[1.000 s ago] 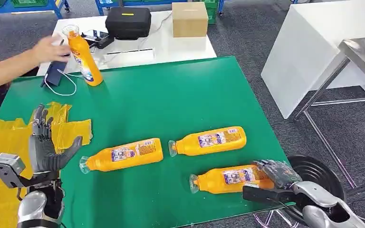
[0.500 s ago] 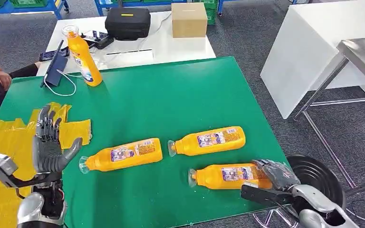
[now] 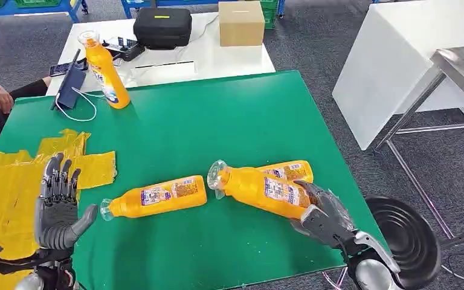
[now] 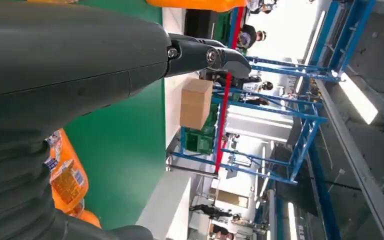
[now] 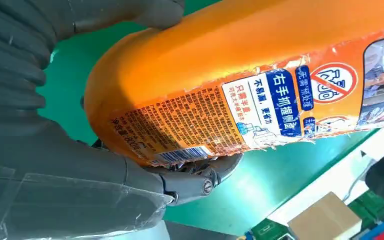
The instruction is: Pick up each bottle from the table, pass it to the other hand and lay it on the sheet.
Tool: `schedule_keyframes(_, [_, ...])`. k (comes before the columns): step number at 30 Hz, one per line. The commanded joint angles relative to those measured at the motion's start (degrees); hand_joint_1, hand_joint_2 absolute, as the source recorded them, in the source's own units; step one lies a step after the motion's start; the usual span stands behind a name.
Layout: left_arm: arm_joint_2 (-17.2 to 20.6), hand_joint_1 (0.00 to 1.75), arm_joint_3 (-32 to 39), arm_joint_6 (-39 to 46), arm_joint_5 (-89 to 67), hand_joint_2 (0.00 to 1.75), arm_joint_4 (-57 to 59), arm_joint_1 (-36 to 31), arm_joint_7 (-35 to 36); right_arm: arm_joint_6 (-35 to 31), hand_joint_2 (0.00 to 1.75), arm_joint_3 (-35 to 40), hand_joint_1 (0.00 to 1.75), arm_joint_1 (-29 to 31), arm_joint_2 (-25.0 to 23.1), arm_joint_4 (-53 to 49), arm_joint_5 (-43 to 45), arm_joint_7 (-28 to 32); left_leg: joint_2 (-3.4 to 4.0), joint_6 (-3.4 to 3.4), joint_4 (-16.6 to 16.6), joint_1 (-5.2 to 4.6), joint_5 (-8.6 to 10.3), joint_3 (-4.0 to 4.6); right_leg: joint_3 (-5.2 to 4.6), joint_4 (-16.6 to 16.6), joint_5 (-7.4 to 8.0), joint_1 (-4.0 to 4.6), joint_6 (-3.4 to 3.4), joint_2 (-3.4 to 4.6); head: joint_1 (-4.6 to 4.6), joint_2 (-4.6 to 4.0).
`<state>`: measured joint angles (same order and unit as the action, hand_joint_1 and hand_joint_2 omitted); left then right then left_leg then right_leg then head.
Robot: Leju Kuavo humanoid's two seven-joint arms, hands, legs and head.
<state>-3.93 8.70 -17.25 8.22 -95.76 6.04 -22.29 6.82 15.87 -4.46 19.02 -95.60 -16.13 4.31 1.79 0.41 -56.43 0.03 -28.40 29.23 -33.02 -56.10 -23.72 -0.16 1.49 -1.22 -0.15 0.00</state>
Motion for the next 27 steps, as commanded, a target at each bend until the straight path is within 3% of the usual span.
schedule_keyframes(1, [0.3,0.0,-0.86,-0.08,-0.02,1.75,0.85,-0.28,0.35,0.42,1.75,-1.73,1.75,0.63,-2.26,0.25,0.28,0.07,-0.15,-0.06,0.02,0.04,-0.01,-0.03,0.04,0.02,0.0,0.02,-0.03,0.09,0.02,0.0])
schedule_keyframes(27, [0.3,0.0,-0.86,-0.08,-0.02,1.75,0.85,-0.28,0.35,0.42,1.75,-1.73,1.75,0.63,-2.26,0.25,0.28,0.07,-0.06,-0.02,0.02,0.01,0.0,0.02,-0.04,0.01,0.0,0.0,0.0,0.04,0.0,0.0])
